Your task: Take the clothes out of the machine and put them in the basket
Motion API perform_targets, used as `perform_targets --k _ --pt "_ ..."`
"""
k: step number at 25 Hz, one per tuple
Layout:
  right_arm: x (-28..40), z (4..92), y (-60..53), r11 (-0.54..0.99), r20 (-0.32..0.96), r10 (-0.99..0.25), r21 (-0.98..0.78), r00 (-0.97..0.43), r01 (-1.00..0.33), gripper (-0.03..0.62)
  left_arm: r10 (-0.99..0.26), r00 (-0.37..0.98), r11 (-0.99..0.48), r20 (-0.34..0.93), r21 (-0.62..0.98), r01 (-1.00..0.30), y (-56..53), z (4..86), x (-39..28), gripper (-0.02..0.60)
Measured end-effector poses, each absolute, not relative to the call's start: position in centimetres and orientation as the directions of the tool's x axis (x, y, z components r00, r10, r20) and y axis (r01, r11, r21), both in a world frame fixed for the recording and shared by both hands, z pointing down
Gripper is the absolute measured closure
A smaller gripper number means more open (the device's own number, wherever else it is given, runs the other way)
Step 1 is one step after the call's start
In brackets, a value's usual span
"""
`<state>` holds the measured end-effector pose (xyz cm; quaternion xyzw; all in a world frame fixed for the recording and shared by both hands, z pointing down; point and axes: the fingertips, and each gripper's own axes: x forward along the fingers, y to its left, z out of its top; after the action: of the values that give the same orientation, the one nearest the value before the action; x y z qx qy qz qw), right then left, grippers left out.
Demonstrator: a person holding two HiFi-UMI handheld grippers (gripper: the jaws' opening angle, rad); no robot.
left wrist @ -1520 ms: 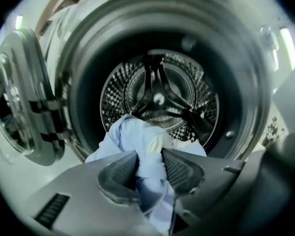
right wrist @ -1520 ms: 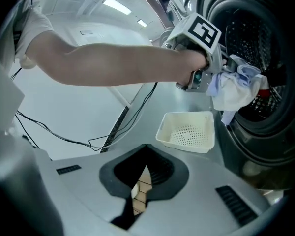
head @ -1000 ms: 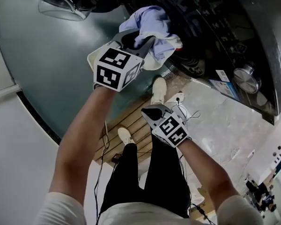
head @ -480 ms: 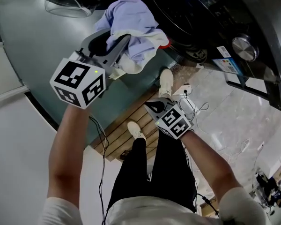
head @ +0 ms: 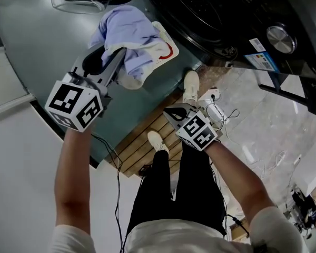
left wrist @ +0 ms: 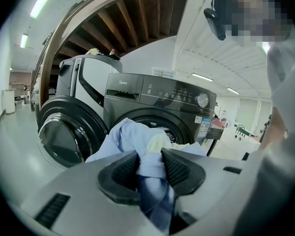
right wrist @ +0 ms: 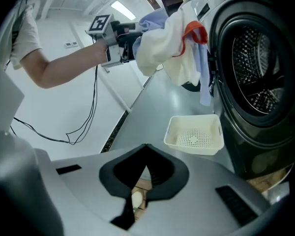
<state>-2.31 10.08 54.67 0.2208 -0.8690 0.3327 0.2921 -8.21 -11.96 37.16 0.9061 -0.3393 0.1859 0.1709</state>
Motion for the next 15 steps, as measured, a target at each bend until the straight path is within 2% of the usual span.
perform_targets --k 15 --pt "-1.9 56.5 10.2 0.67 0.666 -0.158 -0.47 -0.729 -0.575 0.591 -0.525 0.635 -0.626 0.566 0.249 -0.739 -10.8 48.0 -11.0 0.454"
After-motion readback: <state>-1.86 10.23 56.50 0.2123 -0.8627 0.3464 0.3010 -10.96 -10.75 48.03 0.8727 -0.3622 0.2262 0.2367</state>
